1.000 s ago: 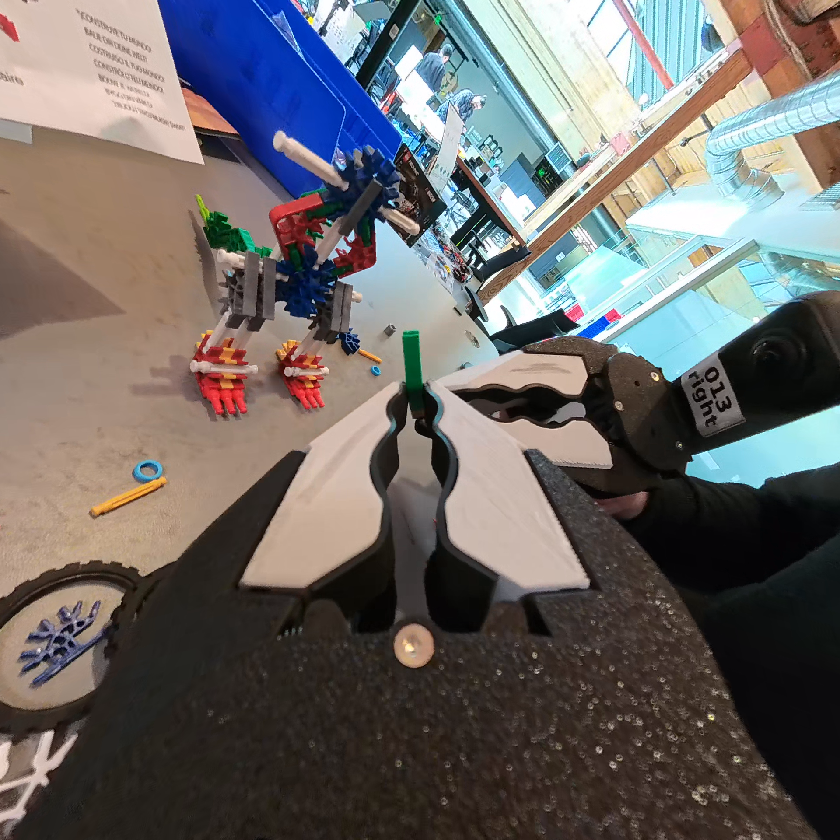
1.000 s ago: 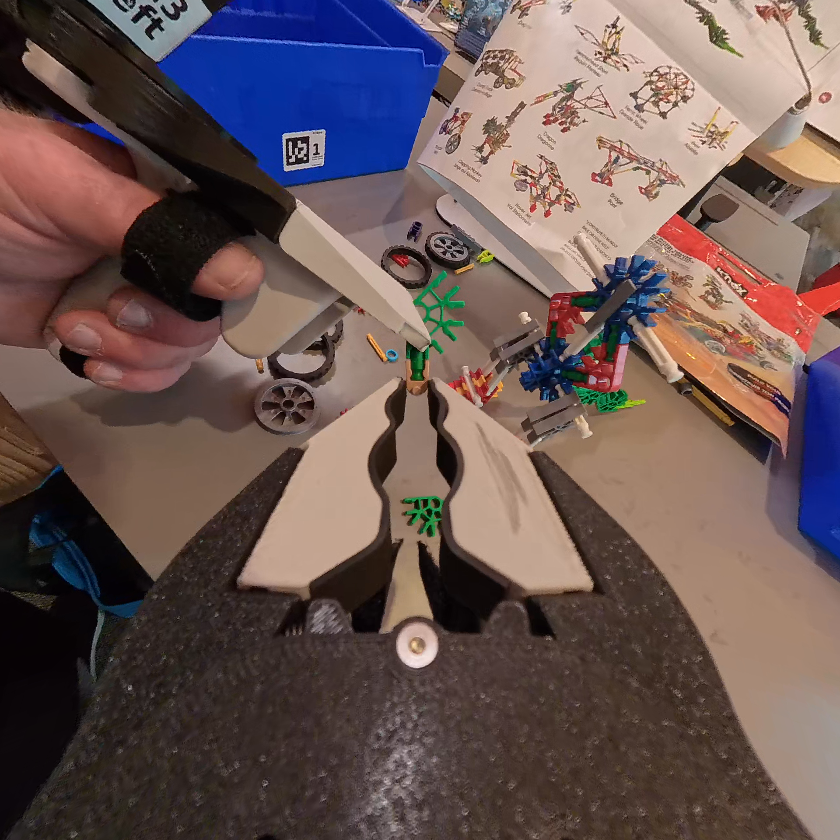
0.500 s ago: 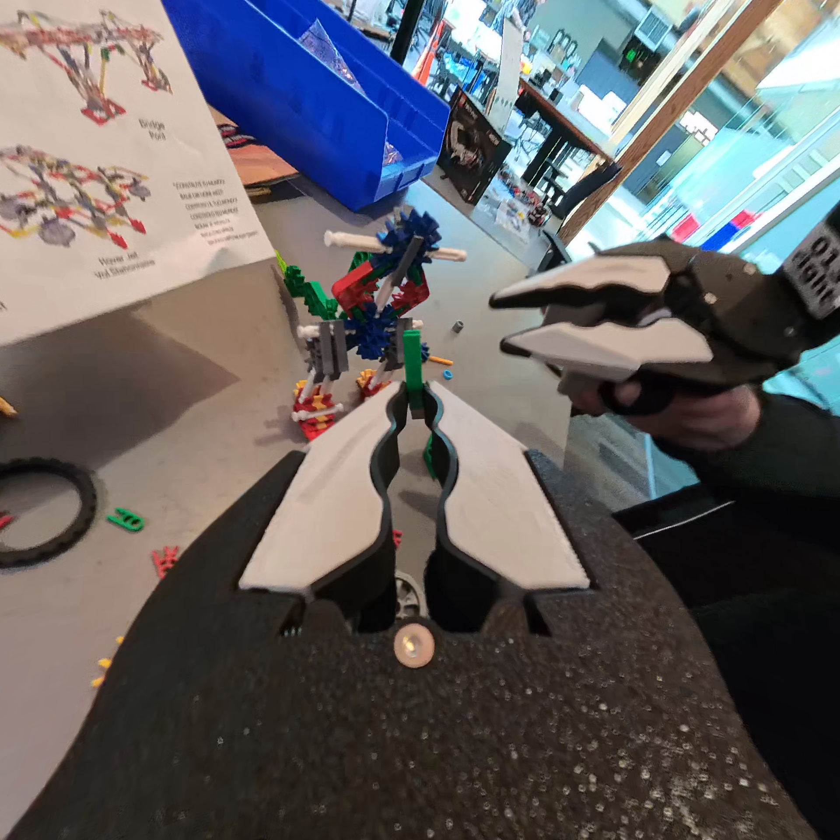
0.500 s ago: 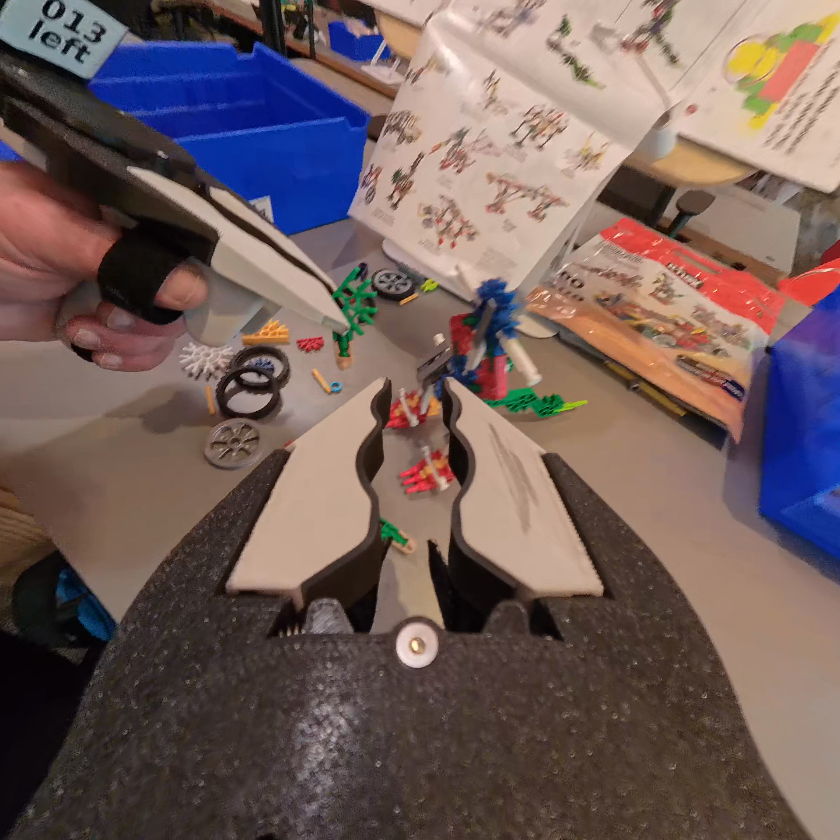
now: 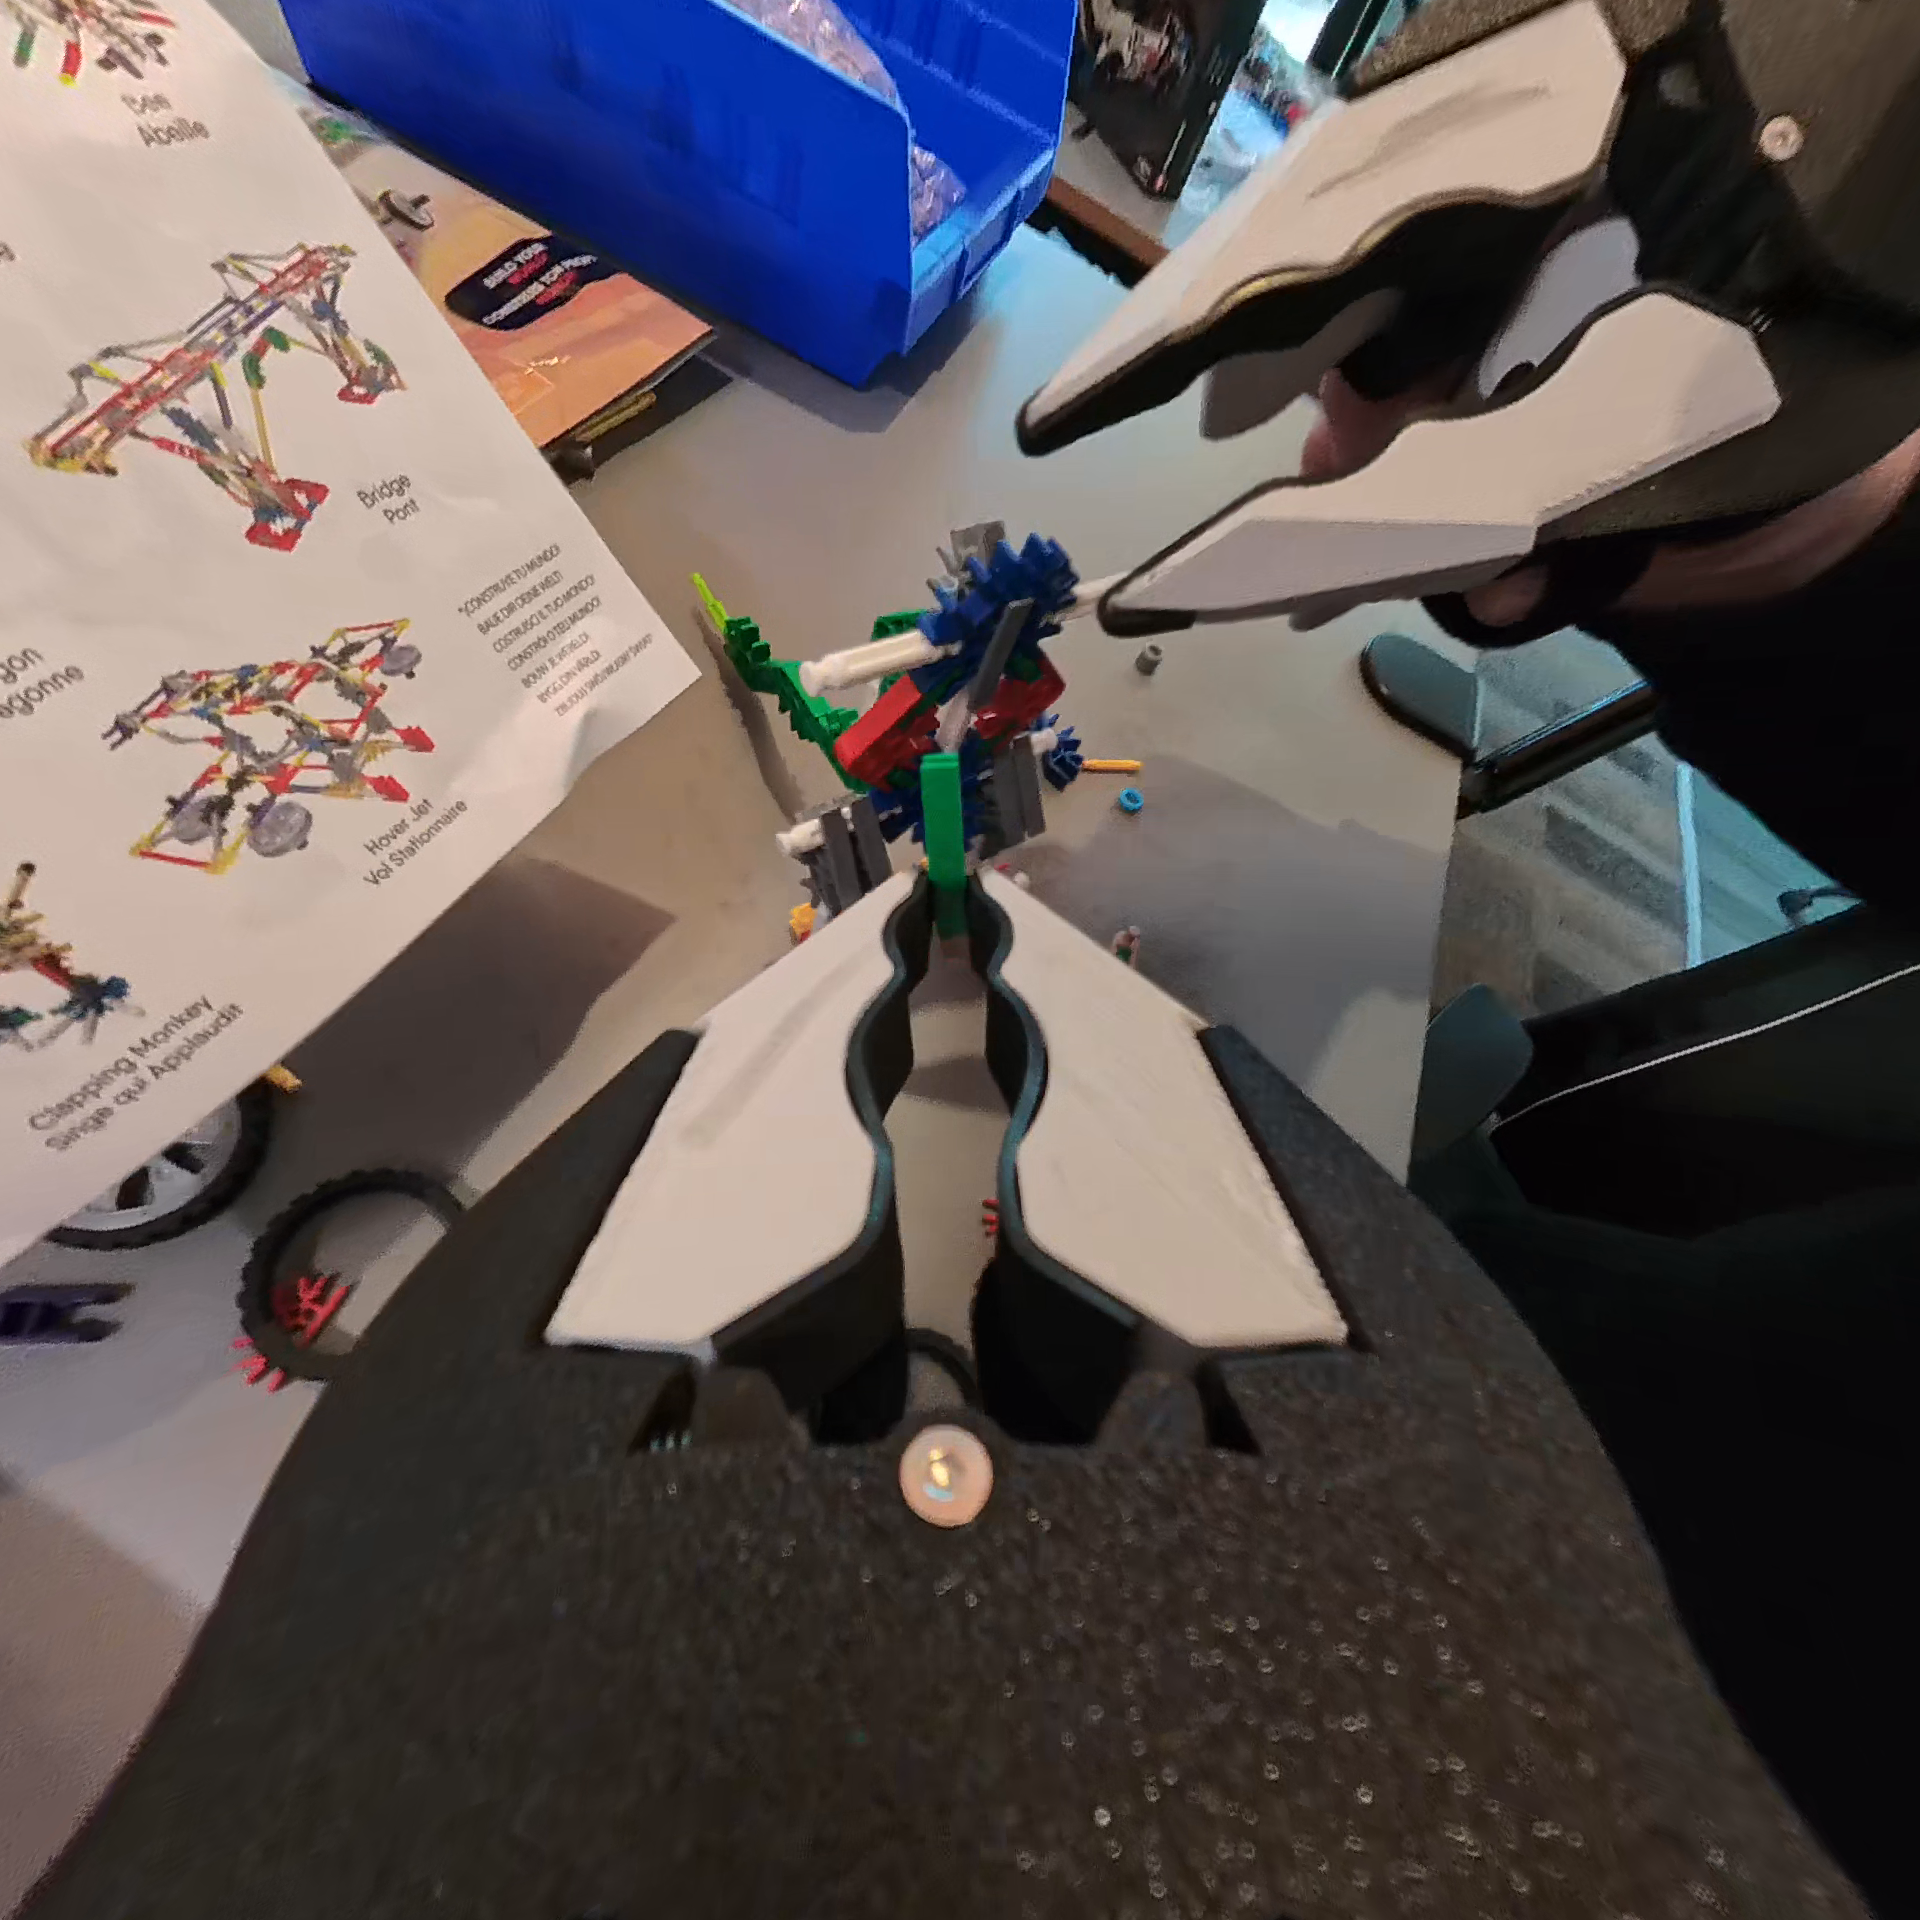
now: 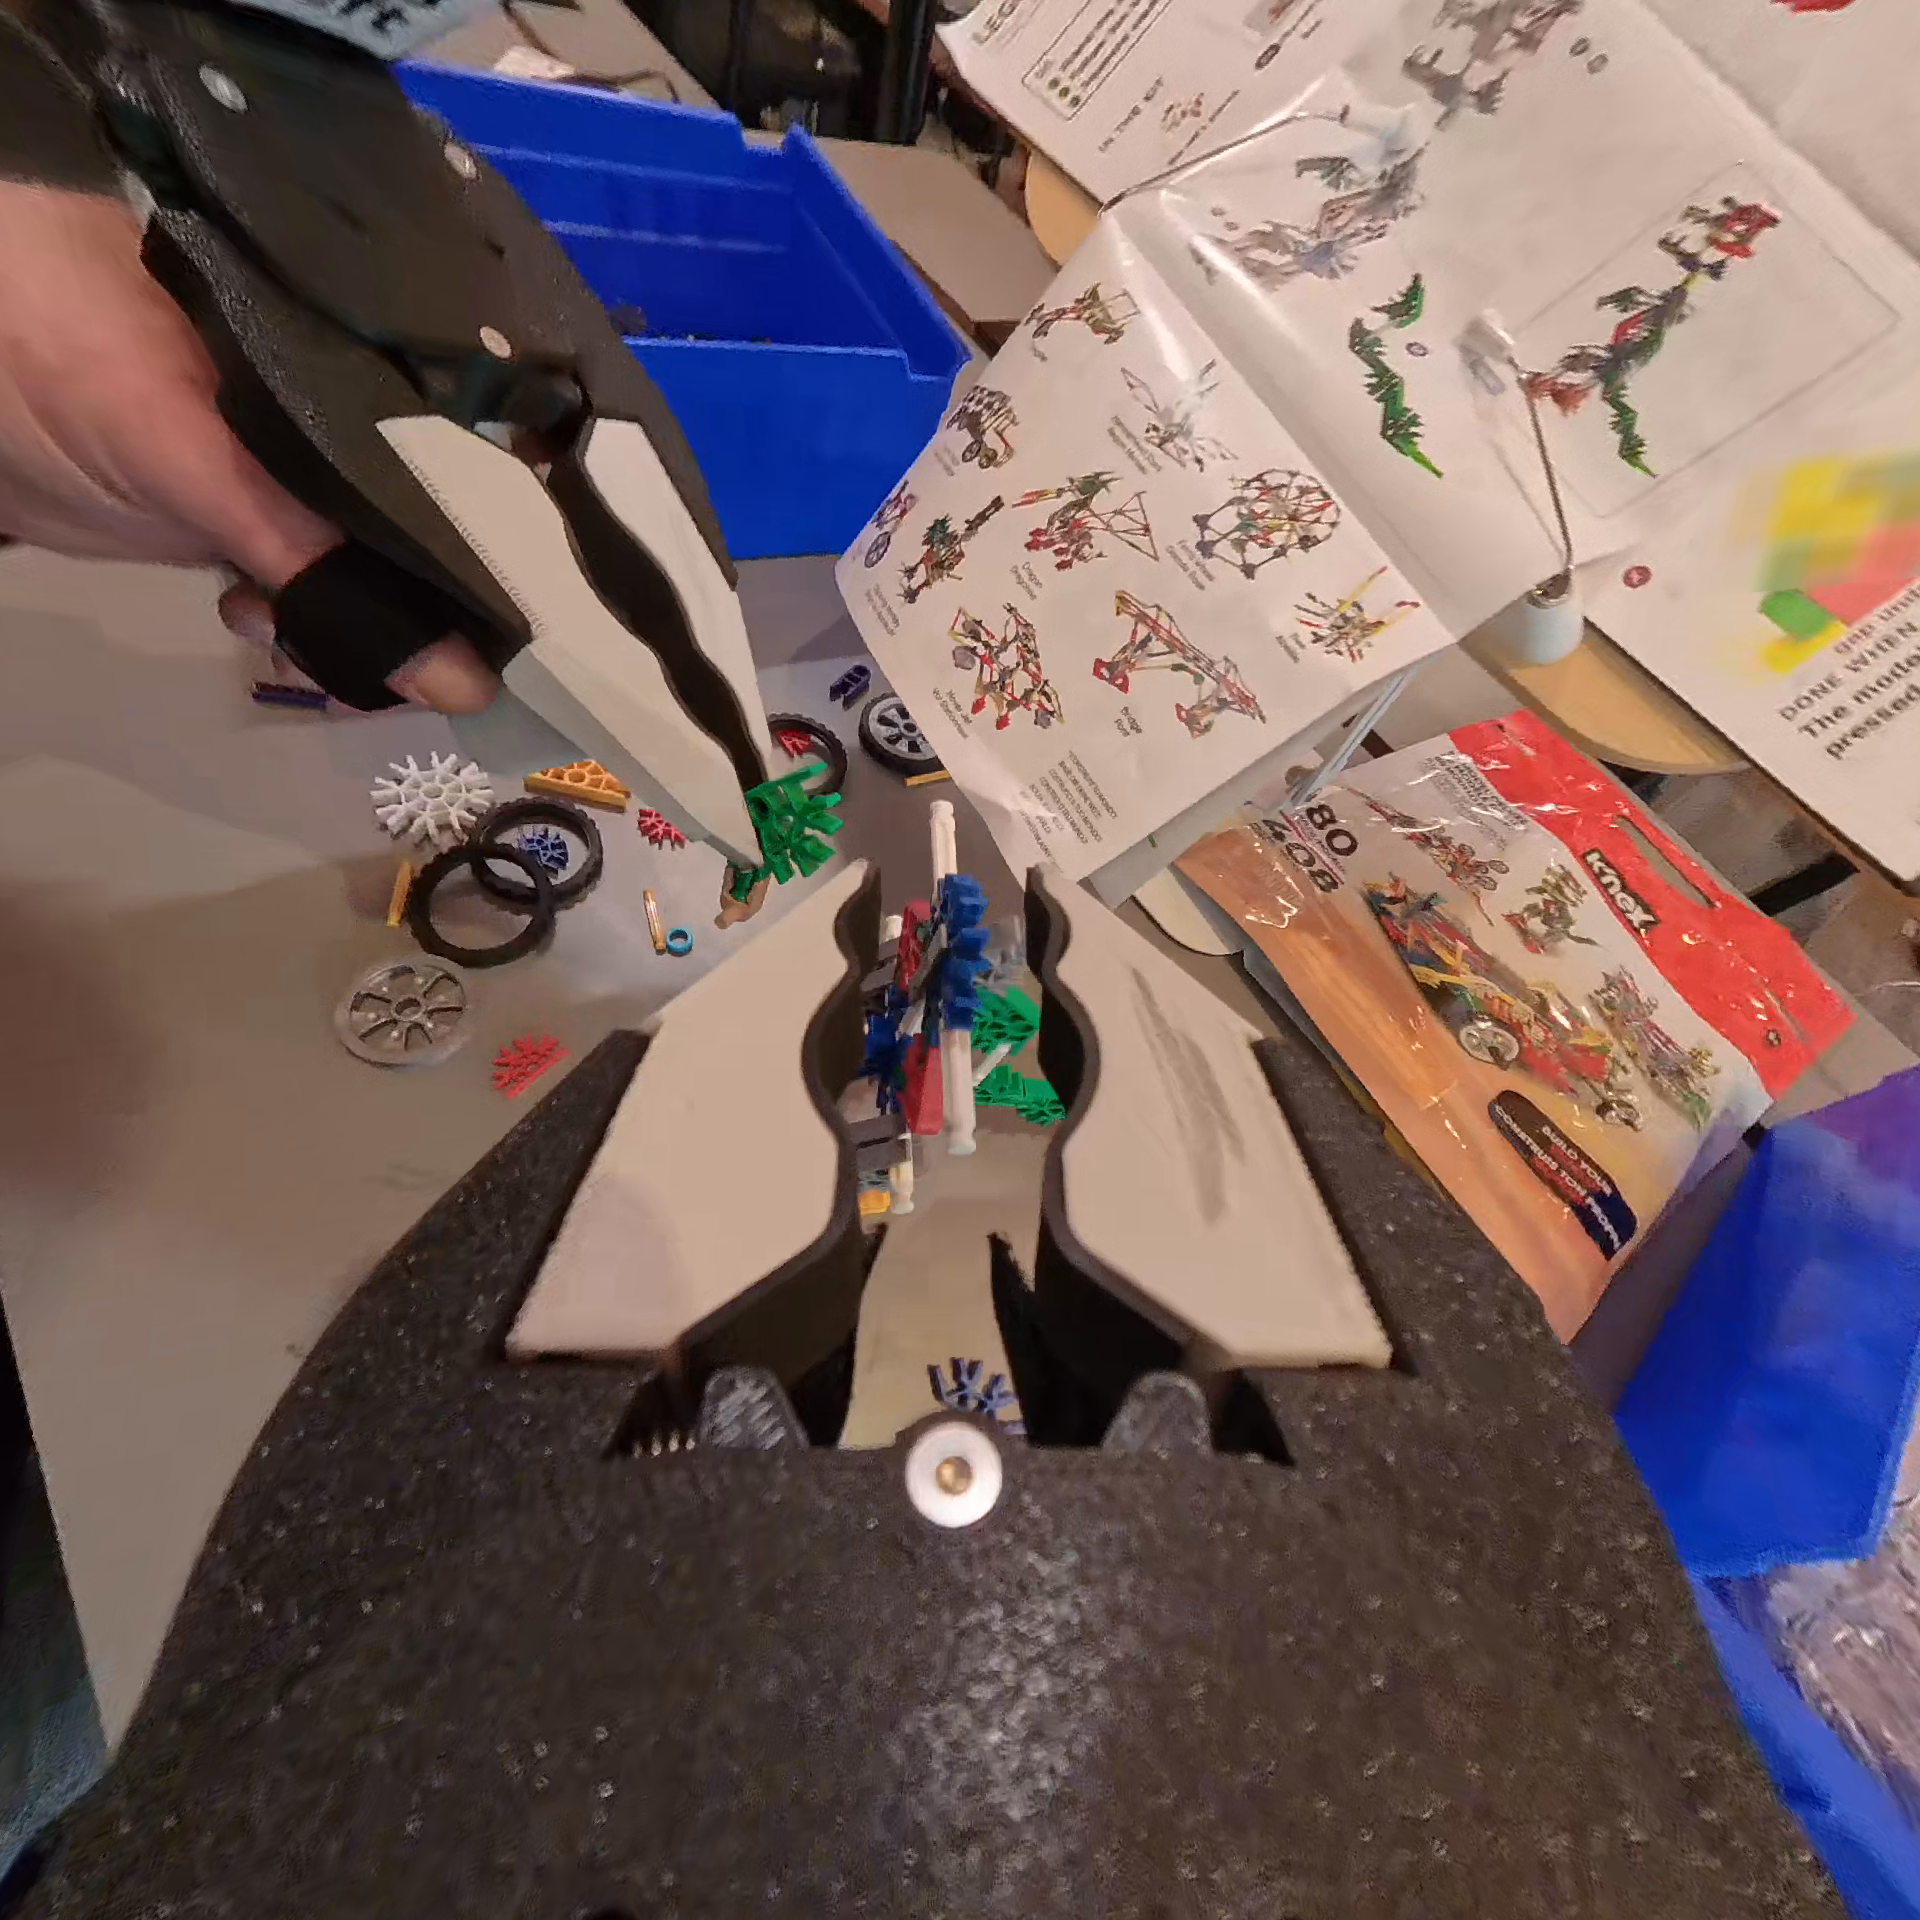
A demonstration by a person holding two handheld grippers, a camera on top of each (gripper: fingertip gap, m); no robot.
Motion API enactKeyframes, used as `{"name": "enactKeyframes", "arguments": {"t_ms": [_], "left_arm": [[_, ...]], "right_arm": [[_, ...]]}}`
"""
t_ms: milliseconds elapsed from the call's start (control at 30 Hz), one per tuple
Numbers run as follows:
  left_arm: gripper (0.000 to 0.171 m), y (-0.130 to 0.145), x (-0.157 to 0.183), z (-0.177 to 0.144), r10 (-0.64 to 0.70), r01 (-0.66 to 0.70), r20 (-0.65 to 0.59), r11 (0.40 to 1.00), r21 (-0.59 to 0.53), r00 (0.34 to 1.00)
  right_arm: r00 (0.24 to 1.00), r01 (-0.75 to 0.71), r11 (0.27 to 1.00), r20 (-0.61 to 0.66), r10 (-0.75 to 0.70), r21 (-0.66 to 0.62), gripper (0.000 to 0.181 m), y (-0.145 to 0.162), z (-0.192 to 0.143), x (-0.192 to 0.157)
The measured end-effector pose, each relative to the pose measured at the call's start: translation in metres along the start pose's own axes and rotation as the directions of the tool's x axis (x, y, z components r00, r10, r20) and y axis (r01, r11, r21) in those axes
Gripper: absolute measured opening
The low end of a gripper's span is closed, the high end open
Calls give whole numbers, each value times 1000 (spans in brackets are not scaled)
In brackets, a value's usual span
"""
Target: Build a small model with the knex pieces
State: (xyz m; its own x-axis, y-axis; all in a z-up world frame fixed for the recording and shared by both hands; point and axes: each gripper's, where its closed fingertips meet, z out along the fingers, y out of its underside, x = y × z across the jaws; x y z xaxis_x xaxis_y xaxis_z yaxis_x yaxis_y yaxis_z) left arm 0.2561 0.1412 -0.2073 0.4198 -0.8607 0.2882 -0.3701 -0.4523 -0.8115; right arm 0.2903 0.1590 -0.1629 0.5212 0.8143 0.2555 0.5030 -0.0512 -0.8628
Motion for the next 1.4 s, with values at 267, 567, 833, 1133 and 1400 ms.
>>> {"name": "enactKeyframes", "arguments": {"t_ms": [267,567,833,1133,1400], "left_arm": [[4,0,-12,5,57,-49,61,992,-119,997],[3,1,-21,12,64,-46,105,984,-172,992],[3,-5,-26,11,83,-59,127,982,-181,988],[3,-4,-35,10,159,-116,156,961,-252,975],[4,-8,-40,10,215,-157,157,935,-317,964]], "right_arm": [[980,-5,993,196,28,-117,40,17,23,-5],[944,-21,990,324,65,-137,40,20,35,-12],[943,-88,987,309,125,-131,35,15,44,-19],[939,-184,977,274,208,-111,35,10,52,-20],[939,-200,976,266,217,-92,36,8,51,-14]]}}
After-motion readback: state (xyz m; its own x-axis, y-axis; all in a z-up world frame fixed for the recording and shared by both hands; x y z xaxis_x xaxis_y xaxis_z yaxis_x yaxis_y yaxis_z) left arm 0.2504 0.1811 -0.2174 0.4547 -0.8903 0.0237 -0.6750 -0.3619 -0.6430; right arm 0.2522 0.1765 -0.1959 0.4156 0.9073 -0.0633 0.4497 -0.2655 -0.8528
